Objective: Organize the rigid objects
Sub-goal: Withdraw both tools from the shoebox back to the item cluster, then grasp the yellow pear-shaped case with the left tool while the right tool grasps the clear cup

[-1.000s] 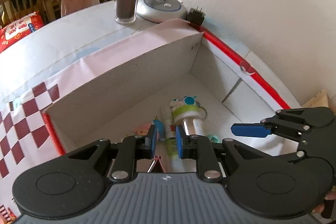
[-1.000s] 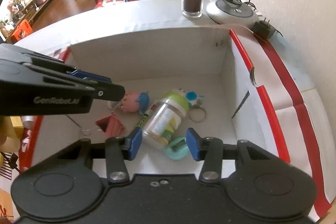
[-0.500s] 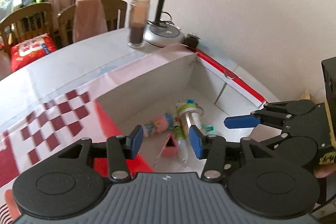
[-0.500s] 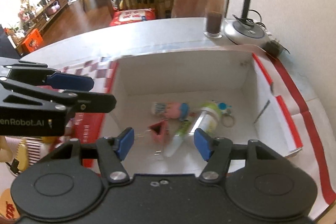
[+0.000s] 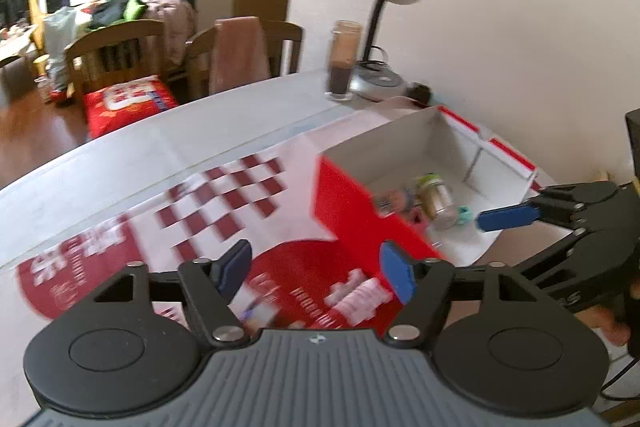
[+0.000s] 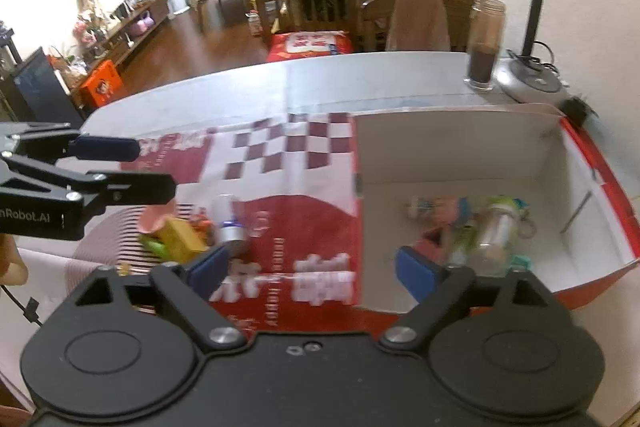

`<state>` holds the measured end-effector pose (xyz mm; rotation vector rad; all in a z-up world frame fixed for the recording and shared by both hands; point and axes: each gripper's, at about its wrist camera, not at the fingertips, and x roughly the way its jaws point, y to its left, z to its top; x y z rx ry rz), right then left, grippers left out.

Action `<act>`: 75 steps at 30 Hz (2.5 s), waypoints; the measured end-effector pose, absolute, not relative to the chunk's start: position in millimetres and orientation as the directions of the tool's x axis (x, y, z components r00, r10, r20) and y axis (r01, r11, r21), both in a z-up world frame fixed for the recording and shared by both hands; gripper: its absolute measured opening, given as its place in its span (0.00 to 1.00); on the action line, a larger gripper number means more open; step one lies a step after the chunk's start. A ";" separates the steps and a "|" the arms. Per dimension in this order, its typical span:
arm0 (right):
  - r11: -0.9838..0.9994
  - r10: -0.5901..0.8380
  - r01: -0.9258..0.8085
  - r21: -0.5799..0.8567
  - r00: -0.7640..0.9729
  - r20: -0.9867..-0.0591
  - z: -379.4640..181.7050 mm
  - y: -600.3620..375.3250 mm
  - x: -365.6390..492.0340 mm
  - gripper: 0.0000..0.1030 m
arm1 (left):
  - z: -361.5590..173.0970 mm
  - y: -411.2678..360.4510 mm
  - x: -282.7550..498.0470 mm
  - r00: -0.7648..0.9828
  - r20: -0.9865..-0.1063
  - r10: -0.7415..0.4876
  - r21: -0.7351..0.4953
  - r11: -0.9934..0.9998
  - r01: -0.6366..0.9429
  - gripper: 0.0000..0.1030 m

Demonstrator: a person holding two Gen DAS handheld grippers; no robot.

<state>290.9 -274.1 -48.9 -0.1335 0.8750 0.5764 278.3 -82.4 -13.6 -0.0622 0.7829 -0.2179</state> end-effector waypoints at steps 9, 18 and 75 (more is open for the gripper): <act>0.789 0.485 -0.597 0.146 0.460 -0.744 -57.2 -221.6 252.9 0.99 | -34.4 0.3 229.9 0.726 -0.681 -0.091 -0.124 0.992 0.008 0.75; 0.759 0.483 -0.641 0.111 0.441 -0.756 -71.1 -171.8 232.8 0.99 | -64.7 38.6 192.8 0.719 -0.695 -0.021 -0.107 0.991 -0.075 0.75; 0.768 0.391 -0.634 0.091 0.351 -0.851 -162.2 -129.4 347.7 0.40 | -176.4 -21.5 165.0 0.643 -0.757 0.118 -0.065 0.965 -0.254 0.54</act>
